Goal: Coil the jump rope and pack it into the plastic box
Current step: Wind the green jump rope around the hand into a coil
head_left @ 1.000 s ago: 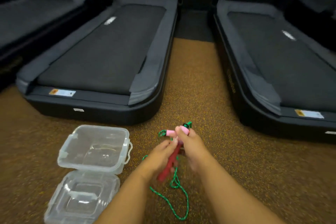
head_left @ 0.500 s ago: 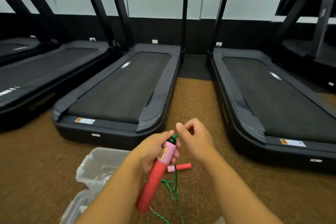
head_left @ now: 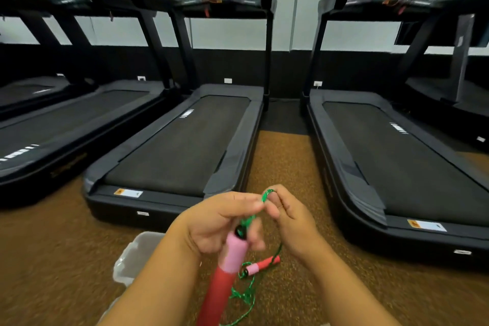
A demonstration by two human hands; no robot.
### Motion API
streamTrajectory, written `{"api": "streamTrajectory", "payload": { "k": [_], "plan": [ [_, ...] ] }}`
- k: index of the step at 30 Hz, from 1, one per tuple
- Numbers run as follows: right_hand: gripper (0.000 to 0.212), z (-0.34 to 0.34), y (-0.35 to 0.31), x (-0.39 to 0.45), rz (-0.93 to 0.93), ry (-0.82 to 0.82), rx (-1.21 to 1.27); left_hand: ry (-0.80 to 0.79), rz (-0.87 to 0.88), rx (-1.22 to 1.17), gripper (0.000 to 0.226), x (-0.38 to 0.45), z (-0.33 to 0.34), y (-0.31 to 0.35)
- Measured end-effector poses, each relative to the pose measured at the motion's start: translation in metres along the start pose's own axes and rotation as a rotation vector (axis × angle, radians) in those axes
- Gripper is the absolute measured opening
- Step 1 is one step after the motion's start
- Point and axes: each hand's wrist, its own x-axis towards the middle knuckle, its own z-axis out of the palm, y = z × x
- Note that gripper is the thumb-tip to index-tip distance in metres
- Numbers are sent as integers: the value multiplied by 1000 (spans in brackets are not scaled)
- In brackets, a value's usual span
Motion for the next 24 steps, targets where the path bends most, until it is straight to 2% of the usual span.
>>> {"api": "streamTrajectory", "payload": {
  "k": [4,8,11,14,16,19,22,24],
  "plan": [
    [17,-9,-26,2,-119,-8,-120,-24,24,0,18,1,9,6],
    [19,-18,-37,2,-211,23,-199,-34,36,-73,32,1,18,7],
    [15,-21,-46,2,-257,51,-185,-177,-7,-123,40,-2,28,6],
    [16,-19,-60,0,-279,-15,-128,-350,-56,-126,46,0,43,2],
    [16,-21,-67,-1,-271,-36,-102,-416,-14,-172,42,2,53,2],
    [13,-29,-73,-1,-172,-69,-80,-367,96,-222,34,1,57,6],
    [19,-36,-73,-2,-235,-93,-138,-196,109,-103,28,-4,50,12],
    [23,-39,-73,-2,-257,-119,-172,-175,69,-75,32,-7,48,17]
  ]
}}
